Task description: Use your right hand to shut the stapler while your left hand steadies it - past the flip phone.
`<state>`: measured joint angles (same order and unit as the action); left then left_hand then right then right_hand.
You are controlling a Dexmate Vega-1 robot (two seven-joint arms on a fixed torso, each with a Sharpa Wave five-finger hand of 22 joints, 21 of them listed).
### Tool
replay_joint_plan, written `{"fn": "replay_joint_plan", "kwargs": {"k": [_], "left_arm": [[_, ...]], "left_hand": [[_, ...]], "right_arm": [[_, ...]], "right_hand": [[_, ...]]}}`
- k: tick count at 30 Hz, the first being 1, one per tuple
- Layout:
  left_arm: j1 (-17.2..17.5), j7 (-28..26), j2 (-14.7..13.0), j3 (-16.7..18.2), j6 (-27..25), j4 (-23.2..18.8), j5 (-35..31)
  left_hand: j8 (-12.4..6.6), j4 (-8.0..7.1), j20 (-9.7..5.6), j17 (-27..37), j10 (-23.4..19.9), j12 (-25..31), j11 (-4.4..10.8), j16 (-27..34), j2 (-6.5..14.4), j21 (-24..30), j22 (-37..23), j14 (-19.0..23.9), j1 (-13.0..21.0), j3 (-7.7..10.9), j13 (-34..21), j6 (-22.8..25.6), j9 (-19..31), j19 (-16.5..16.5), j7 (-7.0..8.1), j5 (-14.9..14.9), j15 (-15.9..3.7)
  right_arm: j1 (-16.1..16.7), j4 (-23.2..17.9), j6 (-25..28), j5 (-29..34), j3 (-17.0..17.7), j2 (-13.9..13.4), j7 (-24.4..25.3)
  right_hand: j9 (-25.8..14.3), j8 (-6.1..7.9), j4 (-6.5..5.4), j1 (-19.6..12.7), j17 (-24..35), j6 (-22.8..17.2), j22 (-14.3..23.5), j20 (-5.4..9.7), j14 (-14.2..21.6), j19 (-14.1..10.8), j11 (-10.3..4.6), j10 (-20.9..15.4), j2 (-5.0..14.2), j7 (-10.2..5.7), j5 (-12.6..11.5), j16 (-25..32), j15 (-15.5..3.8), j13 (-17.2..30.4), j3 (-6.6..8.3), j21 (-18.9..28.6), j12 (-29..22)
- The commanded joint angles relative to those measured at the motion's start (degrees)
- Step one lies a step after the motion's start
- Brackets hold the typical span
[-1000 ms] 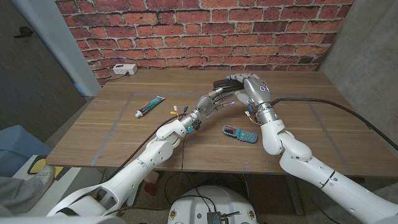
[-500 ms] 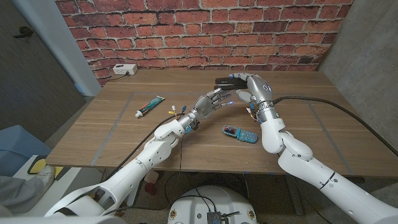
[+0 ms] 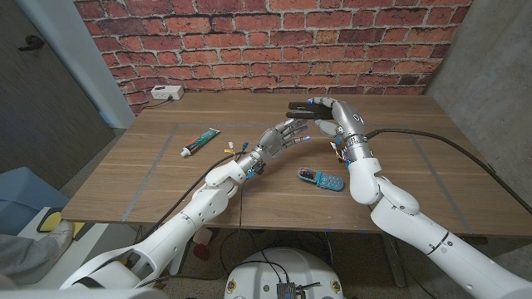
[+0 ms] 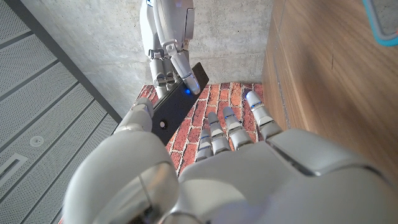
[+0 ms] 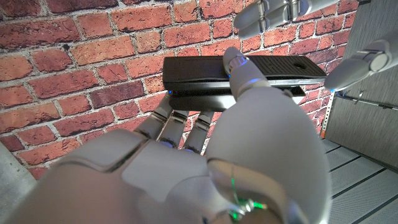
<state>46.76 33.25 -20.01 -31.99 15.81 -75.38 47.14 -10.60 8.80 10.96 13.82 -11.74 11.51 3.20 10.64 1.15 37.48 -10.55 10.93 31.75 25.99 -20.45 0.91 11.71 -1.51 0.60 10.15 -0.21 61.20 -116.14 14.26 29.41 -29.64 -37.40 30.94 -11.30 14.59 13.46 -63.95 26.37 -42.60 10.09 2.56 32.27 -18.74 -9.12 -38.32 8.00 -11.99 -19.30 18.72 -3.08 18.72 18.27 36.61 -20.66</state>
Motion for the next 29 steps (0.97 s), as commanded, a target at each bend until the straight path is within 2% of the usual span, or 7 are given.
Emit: {"fn": "replay_joint_plan", "kwargs": {"k": [1,10,29], "left_arm": [[0.22,0.59,-0.24,0.45,0.43,0.34,0.41],[0.52,-0.13,-0.67,0.6,0.37,0.09,0.09],[-0.46,2.11,0.67,0.84,1.67,3.3,0.61]], "left_hand": [[-0.33,-0.04,0.36,0.03,-0.01,0.46,0.17,0.39,0.24,-0.18,-0.06,-0.27,0.23,-0.13,0.07,0.12,0.03,0.34,0.47,0.32,0.01],[-0.4,-0.11,0.37,-0.19,-0.02,0.54,0.13,0.47,0.31,-0.38,-0.06,-0.33,0.17,-0.27,0.21,0.24,-0.11,0.47,0.49,0.31,-0.03],[-0.4,-0.17,0.52,-0.71,0.08,0.65,0.09,0.51,0.44,-0.82,-0.07,-0.7,0.15,-0.55,0.52,0.21,-0.37,0.72,0.65,0.32,0.2]], "right_arm": [[-0.12,-0.1,0.12,-1.88,-0.06,0.67,0.24],[-0.58,0.94,-0.31,-2.08,-0.46,0.91,0.92],[-1.0,1.16,0.42,-1.27,-0.99,0.26,0.95]], "right_hand": [[-0.18,-0.21,-3.75,-0.52,0.27,-10.31,0.11,0.51,0.81,-0.36,1.86,-18.2,0.36,5.77,-0.43,0.35,-10.55,-0.03,4.18,0.18,-0.36],[-0.25,-0.26,-3.39,-1.19,0.33,-11.05,0.13,0.22,1.1,-0.4,2.28,-18.63,0.35,6.29,-0.71,0.31,-10.58,-0.3,4.28,0.16,-0.47],[-0.36,-0.72,-3.43,-1.5,0.45,-11.15,0.16,0.18,1.49,-0.34,2.34,-18.71,0.2,6.25,-1.01,0.27,-10.47,-0.69,4.04,0.08,-0.45]]}}
